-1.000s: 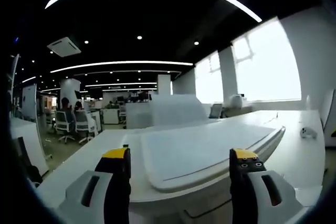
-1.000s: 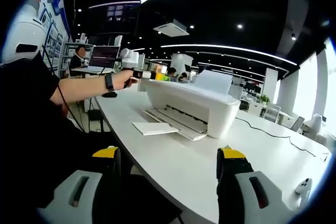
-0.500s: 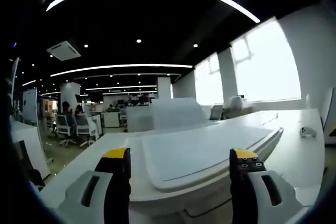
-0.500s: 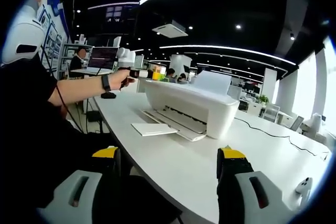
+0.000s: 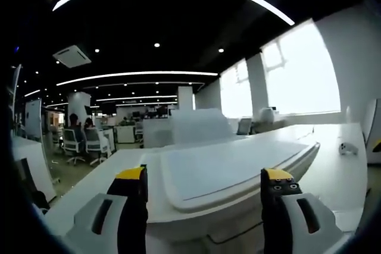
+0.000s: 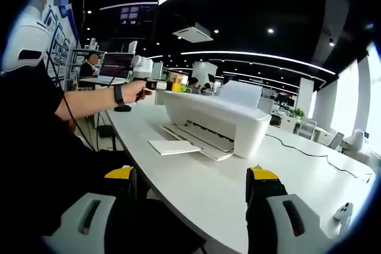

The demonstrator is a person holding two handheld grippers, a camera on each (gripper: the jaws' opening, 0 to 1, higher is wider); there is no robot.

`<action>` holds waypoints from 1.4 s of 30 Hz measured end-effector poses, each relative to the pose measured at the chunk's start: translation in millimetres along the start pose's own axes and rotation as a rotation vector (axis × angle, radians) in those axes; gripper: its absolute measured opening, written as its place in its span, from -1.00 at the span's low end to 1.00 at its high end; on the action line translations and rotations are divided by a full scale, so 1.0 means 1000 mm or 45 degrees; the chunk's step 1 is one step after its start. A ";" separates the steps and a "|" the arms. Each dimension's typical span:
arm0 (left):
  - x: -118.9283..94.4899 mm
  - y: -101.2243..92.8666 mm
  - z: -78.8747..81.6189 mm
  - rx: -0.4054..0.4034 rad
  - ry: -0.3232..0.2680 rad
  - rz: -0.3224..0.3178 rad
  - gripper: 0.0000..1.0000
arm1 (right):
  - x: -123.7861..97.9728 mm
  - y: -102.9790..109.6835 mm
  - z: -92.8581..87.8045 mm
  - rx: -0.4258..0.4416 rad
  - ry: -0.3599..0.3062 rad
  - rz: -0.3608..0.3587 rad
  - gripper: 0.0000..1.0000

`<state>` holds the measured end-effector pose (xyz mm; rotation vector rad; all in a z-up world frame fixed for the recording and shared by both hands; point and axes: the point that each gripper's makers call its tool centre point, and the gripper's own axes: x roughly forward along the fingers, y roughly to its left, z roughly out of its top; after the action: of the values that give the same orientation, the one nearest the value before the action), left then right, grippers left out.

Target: Remove the paper from the printer output slot and place it on top of the printer

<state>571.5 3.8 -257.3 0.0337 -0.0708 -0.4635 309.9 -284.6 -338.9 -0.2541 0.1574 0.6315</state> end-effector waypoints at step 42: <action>-0.020 -0.026 -0.001 0.022 0.003 -0.066 0.63 | -0.002 -0.001 0.004 0.001 -0.011 -0.019 0.40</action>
<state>542.0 -10.7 -260.8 0.0532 -0.0721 -0.5143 309.2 -285.0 -334.9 -0.2518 0.1475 0.6173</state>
